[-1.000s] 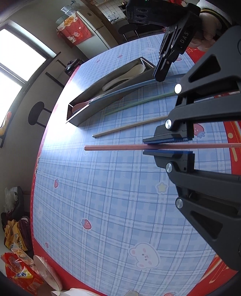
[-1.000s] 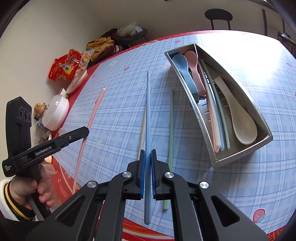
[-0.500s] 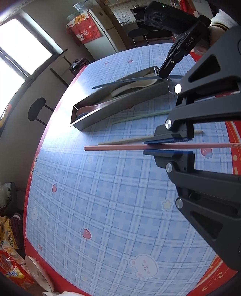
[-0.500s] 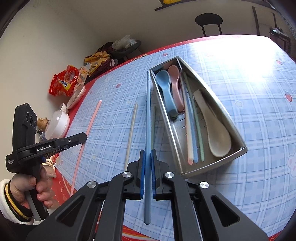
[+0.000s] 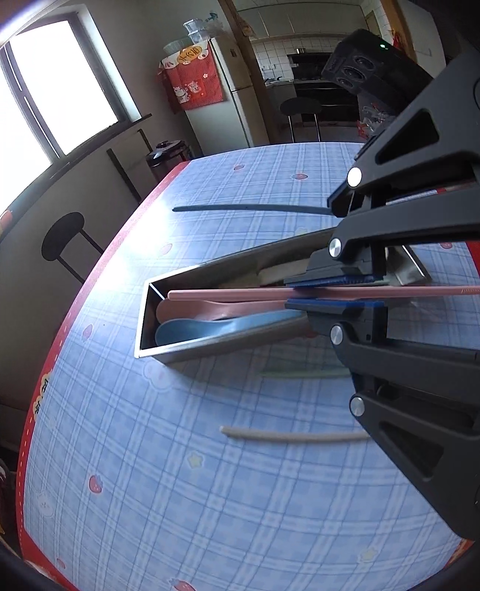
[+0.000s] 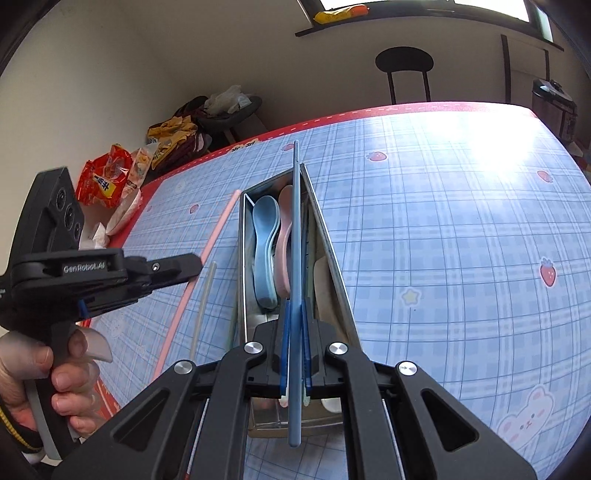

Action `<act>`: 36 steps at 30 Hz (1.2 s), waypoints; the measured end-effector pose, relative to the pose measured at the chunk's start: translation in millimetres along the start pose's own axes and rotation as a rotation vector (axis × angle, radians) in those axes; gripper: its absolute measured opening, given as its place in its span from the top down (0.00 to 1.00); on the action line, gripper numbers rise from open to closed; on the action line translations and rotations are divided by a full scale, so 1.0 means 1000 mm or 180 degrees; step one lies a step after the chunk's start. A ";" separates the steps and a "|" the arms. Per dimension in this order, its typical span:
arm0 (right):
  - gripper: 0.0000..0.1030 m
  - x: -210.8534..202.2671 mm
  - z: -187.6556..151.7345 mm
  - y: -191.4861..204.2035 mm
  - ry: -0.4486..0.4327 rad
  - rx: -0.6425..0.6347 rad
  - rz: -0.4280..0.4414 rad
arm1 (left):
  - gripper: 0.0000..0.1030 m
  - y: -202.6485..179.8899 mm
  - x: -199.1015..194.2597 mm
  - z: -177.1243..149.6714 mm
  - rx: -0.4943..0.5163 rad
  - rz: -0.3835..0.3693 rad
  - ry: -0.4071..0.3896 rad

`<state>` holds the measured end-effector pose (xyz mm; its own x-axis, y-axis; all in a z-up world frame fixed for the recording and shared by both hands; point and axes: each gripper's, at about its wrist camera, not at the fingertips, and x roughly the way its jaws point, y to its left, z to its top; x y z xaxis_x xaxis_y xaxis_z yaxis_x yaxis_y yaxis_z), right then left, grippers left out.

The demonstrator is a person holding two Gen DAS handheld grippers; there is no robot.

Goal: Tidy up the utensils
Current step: 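Carry the pink chopstick with the left tool while the right tool carries the blue chopstick to the tray, then lower both chopsticks into the tray and open both tools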

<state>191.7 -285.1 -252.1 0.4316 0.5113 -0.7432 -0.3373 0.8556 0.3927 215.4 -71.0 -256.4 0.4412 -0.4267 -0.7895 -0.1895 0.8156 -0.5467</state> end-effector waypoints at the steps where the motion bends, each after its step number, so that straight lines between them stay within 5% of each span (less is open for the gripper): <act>1: 0.94 0.004 0.001 -0.001 0.0029 -0.0018 -0.0003 | 0.90 -0.005 0.006 0.003 -0.0004 0.0009 -0.0007; 16: 0.94 0.046 0.015 -0.001 0.0341 -0.0234 -0.0082 | 0.90 -0.011 0.071 0.016 -0.0412 0.0132 0.0090; 36: 0.94 0.064 0.010 0.006 0.0507 -0.0095 -0.0126 | 0.89 0.002 0.080 0.012 -0.0391 0.0155 0.0200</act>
<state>225.2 -246.4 -291.9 0.3078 0.4560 -0.8351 -0.3485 0.8707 0.3470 260.6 -99.0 -317.3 0.3738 -0.4147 -0.8296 -0.3169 0.7836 -0.5344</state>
